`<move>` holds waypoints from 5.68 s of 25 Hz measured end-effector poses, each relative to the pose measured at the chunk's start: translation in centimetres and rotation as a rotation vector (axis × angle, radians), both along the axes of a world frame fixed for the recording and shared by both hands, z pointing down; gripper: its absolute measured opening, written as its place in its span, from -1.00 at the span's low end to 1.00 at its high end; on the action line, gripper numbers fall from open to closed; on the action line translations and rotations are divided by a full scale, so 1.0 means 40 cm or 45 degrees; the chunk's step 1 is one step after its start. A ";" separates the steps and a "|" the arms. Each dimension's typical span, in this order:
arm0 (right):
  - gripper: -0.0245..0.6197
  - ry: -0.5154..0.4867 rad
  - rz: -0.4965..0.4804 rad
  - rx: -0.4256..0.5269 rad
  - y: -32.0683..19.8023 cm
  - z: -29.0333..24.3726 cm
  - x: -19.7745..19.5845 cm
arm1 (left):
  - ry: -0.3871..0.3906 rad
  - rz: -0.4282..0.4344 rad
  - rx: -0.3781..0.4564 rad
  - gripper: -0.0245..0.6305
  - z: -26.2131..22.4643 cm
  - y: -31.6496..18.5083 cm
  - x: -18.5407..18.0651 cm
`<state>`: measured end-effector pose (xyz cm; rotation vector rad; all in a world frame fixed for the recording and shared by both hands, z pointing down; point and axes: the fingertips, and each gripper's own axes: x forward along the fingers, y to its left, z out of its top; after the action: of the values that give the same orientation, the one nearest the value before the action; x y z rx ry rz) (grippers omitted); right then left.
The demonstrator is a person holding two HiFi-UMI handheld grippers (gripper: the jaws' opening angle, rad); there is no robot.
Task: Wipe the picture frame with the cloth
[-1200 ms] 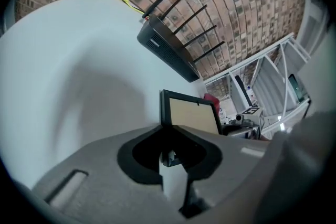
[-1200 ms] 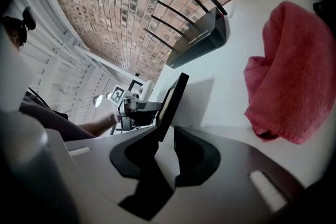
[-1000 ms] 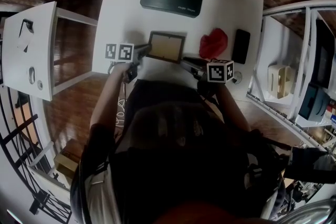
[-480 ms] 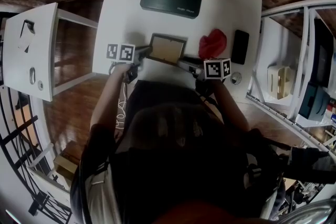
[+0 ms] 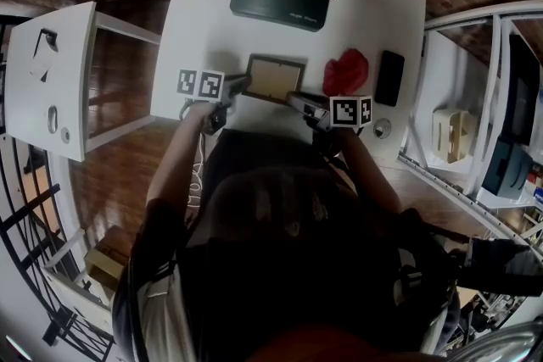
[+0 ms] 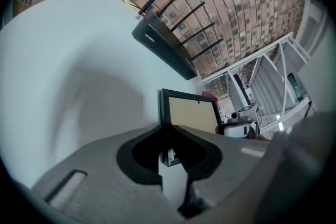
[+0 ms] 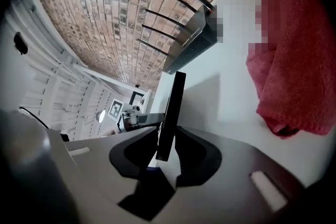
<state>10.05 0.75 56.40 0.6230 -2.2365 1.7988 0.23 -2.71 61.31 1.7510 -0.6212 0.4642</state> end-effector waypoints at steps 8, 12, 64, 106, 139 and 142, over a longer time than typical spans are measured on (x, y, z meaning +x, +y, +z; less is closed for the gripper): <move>-0.70 0.002 0.144 0.010 -0.031 -0.048 0.026 | 0.064 -0.004 0.074 -0.76 -0.024 -0.010 0.017; -0.70 0.056 0.194 0.048 -0.048 -0.087 0.053 | 0.088 -0.016 0.099 -0.73 -0.045 -0.011 0.006; -0.61 0.214 -0.165 0.388 -0.035 -0.139 -0.161 | 0.516 -0.192 0.111 -0.66 -0.257 -0.047 0.075; -0.68 0.616 0.243 0.027 -0.062 0.120 0.018 | 0.252 0.088 -0.151 -0.70 -0.027 -0.080 -0.036; 0.06 1.209 0.139 0.509 -0.185 0.079 0.405 | -0.355 -0.020 0.464 -0.92 -0.032 -0.057 -0.028; -0.14 1.352 0.043 0.591 -0.196 0.098 0.409 | -0.365 -0.017 0.476 -0.92 -0.032 -0.067 -0.021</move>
<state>26.42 -7.10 60.31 1.3009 -1.7951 0.6033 -0.59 -5.41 60.01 2.0475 -0.9709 0.6270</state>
